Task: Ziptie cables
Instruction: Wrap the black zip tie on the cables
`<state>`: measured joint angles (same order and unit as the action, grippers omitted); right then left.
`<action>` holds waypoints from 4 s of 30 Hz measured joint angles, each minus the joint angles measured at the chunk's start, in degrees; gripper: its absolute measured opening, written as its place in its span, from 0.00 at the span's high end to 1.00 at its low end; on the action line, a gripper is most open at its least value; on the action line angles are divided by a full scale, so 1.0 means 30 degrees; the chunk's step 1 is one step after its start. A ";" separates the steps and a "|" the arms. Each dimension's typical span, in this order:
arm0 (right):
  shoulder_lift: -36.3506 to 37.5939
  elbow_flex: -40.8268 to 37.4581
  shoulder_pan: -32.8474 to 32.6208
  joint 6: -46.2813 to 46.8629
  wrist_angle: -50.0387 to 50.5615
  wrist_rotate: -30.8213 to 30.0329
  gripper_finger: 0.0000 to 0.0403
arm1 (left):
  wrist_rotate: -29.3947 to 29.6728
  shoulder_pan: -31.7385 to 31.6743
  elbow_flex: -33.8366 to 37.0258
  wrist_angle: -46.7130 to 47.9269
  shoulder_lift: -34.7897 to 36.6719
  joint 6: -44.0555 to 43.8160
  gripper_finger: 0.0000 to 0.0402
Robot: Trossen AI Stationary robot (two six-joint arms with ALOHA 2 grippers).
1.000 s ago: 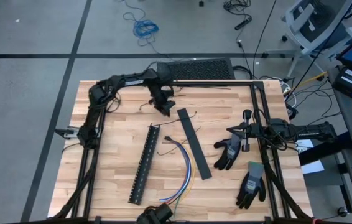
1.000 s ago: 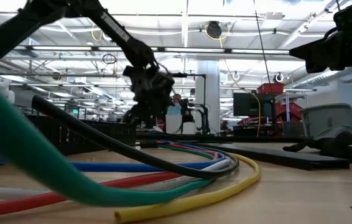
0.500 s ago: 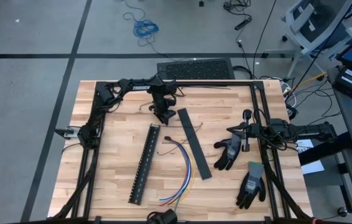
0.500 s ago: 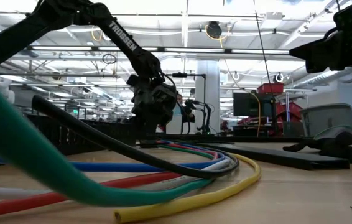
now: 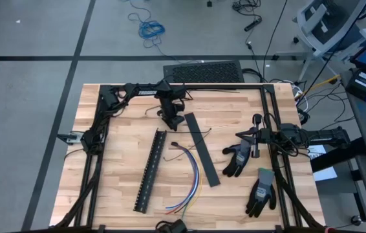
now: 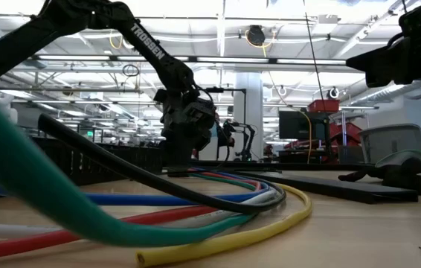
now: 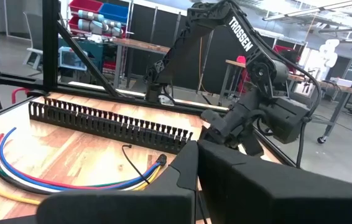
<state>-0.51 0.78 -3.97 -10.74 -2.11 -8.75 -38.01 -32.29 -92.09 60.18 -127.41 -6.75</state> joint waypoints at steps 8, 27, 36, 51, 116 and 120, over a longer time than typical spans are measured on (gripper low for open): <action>0.0007 0.0000 0.0000 0.0006 -0.0001 0.0000 1.00 | 0.2771 0.1794 -0.0054 -0.0253 0.0074 0.1111 0.59; 0.0007 0.0000 0.0000 0.0004 -0.0007 -0.0007 1.00 | 0.9752 0.5400 -0.0036 -0.0346 0.0115 0.6295 0.59; 0.0007 0.0000 -0.0003 0.0000 -0.0005 -0.0007 1.00 | 1.0543 0.5894 -0.0007 -0.0566 0.0115 0.7146 0.60; 0.0004 0.0000 -0.0004 0.0006 -0.0004 0.0000 1.00 | 0.9991 0.5974 -0.0036 -0.0327 0.0341 0.8389 1.00; 0.0000 -0.0007 0.0073 1.4647 -0.3143 -0.1791 1.00 | 1.3504 1.0564 2.0564 -3.8362 1.5495 -1.4059 1.00; -0.0219 0.0007 0.0087 1.7549 -0.5084 -0.5065 1.00 | 1.3704 1.0683 2.1344 -3.9756 1.5532 -1.4165 1.00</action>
<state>-1.17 0.80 -3.70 41.90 -17.36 -23.95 3.11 -0.24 -28.06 -59.09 -80.82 -49.25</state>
